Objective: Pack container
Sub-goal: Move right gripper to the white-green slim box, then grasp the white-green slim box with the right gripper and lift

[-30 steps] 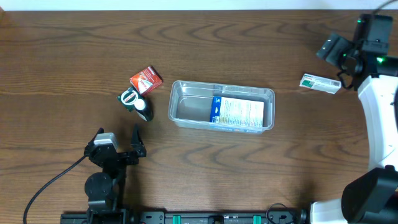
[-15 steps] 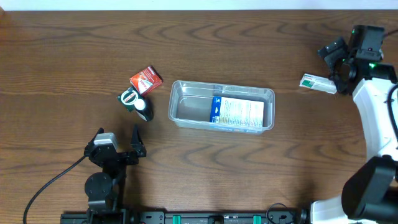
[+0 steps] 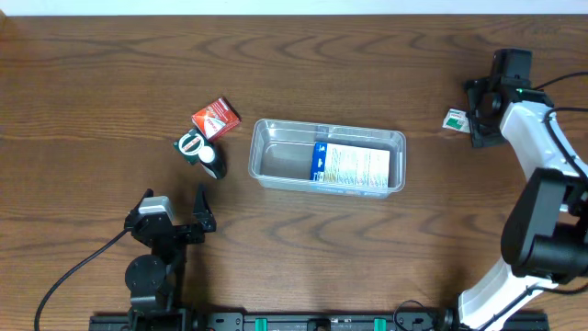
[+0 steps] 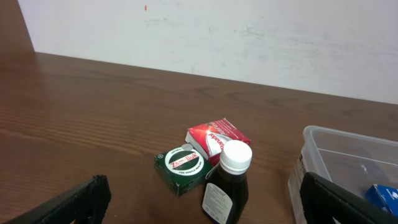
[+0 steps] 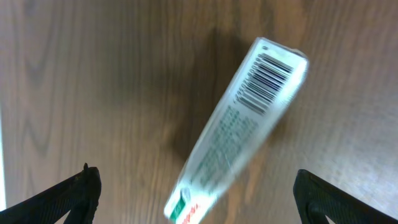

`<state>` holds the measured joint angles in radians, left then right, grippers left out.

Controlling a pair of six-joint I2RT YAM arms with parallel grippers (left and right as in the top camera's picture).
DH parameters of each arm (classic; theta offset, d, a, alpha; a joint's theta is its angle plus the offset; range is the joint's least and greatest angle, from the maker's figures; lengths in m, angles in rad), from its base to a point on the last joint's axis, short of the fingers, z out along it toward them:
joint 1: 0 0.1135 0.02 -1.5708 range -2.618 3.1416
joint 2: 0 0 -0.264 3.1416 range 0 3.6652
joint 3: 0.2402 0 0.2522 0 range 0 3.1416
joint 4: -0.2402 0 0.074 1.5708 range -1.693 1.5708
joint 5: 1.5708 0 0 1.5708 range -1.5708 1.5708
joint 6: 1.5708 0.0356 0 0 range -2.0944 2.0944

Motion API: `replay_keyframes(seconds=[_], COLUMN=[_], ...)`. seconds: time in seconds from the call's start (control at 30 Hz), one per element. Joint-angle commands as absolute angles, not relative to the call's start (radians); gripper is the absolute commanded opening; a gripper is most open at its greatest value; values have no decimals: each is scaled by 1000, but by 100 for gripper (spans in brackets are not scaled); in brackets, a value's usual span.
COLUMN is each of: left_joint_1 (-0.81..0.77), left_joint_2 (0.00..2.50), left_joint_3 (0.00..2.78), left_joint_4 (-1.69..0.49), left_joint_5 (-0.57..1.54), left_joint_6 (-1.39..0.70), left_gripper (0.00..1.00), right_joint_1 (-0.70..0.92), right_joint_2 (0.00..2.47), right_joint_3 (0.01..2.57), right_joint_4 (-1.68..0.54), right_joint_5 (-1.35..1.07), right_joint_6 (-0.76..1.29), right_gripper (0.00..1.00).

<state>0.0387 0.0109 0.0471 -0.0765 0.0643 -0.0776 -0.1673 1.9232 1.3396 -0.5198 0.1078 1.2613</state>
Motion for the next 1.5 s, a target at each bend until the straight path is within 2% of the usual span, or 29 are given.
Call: replay_keyframes(seconds=[0.0,0.17,0.27,0.4,0.57,0.83,0.9,0.93,1.03,1.23,1.47], left_joint_1=[44,44,44,44,44,44,44,44,44,44,44], left_joint_2=[6,6,6,6,6,6,6,6,6,6,6], left_joint_3=[15,15,15,15,15,15,15,15,15,15,15], left_joint_4=[-88,-88,-88,-88,-88,-88,-88,-88,-88,-88,-88], left_joint_5=[63,63,63,62,62,62,63,62,62,62,62], left_joint_6=[-72,-72,-72,-72,-72,-72,-72,-72,-72,-72,-72], left_gripper=[98,98,98,98,98,98,98,98,98,98,98], right_joint_1=[-167,-167,-167,-168,-170,-170,-170,-171,-171,-170,-169], right_joint_2=[1966,2003,2014,2014,2014,2014,2014,2014,2014,2008,1934], right_joint_3=[1333,1333,1333,1333,1333,1333,1333,1333,1333,1333,1360], right_joint_4=[-505,-493,-489,-493,-529,-680,-712,-721,-740,-760,-759], right_joint_5=[131,133,147,170,169,191,197,196,194,178,-47], right_joint_6=[1287,1286,1286,1281,1250,1114,1041,996,835,641,360], right_gripper=[96,95,88,73,46,25,12,9,8,8,4])
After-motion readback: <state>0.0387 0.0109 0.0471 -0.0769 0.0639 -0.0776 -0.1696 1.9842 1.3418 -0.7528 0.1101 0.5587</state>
